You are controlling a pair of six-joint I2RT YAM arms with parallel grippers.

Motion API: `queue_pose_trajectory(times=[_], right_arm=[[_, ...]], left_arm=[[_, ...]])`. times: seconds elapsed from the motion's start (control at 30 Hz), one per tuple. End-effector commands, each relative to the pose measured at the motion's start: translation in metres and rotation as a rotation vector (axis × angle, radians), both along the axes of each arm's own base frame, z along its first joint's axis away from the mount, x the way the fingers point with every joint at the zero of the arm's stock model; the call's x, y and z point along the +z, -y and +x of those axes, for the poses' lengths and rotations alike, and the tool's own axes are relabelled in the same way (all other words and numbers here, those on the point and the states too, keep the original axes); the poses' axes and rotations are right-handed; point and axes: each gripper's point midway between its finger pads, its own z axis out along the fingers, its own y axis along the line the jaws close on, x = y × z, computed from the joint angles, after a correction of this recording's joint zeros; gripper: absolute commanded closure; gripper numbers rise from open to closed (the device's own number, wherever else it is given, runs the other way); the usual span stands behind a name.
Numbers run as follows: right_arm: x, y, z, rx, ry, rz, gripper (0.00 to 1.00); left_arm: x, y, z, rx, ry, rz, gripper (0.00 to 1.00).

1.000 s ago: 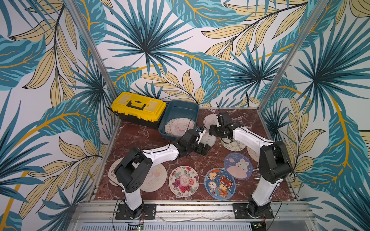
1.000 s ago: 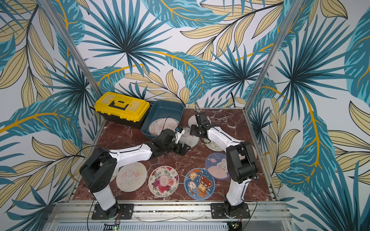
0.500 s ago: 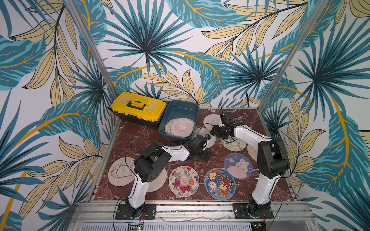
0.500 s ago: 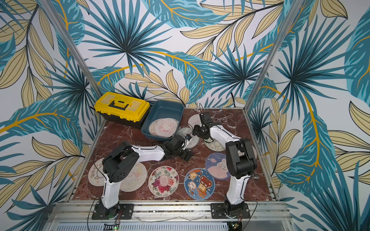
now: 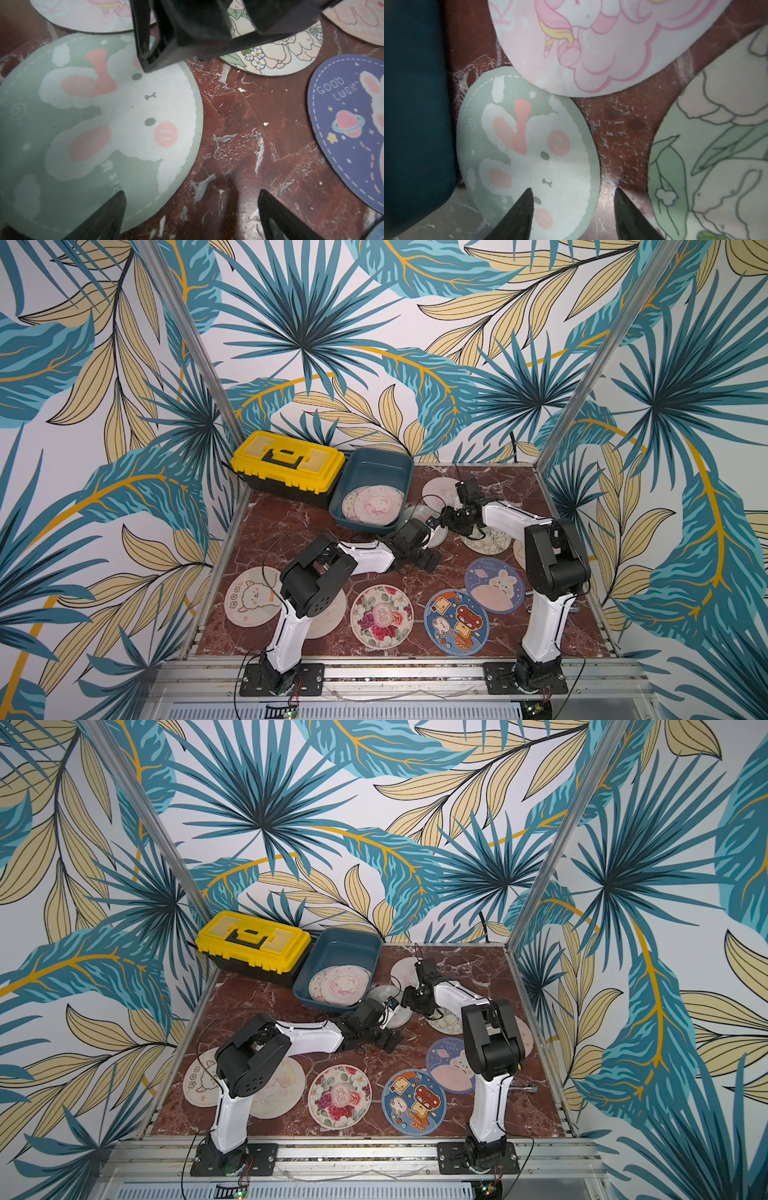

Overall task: Put the coasters into the storage box
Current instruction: Pick up the coaster from the center of the board.

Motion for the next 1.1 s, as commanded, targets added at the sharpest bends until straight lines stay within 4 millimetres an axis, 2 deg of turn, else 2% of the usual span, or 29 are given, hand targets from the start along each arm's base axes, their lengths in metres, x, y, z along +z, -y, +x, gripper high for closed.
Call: queue_pose_trajectory(times=[0.0,0.4,0.57,0.83,1.07], right_arm=[[-0.012,-0.006,0.001,0.001,-0.026,0.037,0.40],[-0.021,-0.022,0.004,0.011,-0.042,0.132,0.51],[-0.021,-0.026,0.006,0.012,-0.036,0.153,0.63],[-0.018,-0.030,0.008,0.019,-0.035,0.171,0.98],[-0.007,-0.028,0.005,0.019,-0.023,0.158,1.00]], left_arm=[[0.006,0.008,0.006,-0.012,0.004,-0.036,0.01],[-0.002,0.008,0.003,-0.026,-0.028,-0.044,0.01],[-0.001,0.009,0.003,-0.030,-0.032,-0.049,0.01],[-0.003,0.007,0.004,-0.026,-0.037,-0.049,0.02],[-0.002,0.006,0.004,-0.026,-0.037,-0.053,0.02]])
